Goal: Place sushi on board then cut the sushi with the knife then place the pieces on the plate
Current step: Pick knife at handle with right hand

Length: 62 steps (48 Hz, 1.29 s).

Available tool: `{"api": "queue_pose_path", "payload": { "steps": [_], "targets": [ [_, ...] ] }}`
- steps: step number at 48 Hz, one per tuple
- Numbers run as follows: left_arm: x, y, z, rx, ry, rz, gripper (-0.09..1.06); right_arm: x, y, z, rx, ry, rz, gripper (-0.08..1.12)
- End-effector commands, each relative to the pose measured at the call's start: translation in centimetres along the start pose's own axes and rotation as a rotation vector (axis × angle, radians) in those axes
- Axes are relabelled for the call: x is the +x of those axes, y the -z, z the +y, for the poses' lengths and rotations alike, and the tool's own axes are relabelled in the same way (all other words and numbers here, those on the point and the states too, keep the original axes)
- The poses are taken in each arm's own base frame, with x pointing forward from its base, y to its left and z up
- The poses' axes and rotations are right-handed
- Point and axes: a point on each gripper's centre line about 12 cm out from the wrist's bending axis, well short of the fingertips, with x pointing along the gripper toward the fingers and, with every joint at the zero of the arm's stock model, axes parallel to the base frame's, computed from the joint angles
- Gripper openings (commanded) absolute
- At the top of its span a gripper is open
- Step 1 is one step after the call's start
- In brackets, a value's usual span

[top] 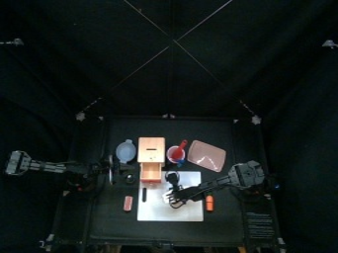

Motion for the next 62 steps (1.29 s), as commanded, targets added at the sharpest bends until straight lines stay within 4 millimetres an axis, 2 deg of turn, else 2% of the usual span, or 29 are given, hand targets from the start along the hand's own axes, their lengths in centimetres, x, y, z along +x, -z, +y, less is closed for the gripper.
{"api": "queue_pose_path", "payload": {
  "steps": [1, 12, 21, 29, 41, 51, 59, 62],
  "targets": [
    [0.1, -0.3, -0.1, 0.006, 0.004, -0.01, 0.08, -1.6, -0.4, 1.1, 0.013, -0.036, -0.003, 0.76],
    [0.0, 0.1, 0.0, 0.009, 0.001, 0.001, 0.08, -1.2, -0.6, 1.0, 0.016, 0.052, -0.014, 0.76],
    [-0.3, 0.9, 0.2, 0.018, -0.001, 0.022, 0.08, -1.4, -0.9, 1.9, 0.01, 0.028, -0.025, 0.77],
    [-0.4, 0.9, 0.3, 0.021, -0.001, 0.013, 0.08, -1.6, -0.8, 2.2, 0.02, 0.019, -0.015, 0.85],
    [-0.4, 0.9, 0.3, 0.025, 0.001, 0.009, 0.08, -1.3, -0.8, 2.2, 0.016, 0.025, -0.008, 0.85],
    [-0.4, 0.8, 0.2, 0.023, 0.001, 0.006, 0.08, -3.4, -1.8, 2.2, 0.002, 0.023, -0.063, 0.85],
    [-0.3, 0.7, 0.2, 0.024, 0.001, 0.003, 0.08, -7.2, -3.0, 2.3, -0.018, -0.006, -0.126, 0.85],
    [-0.3, 0.6, 0.2, 0.024, 0.001, 0.002, 0.08, -9.3, -3.6, 2.4, -0.039, -0.043, -0.175, 0.85]
  ]
}}
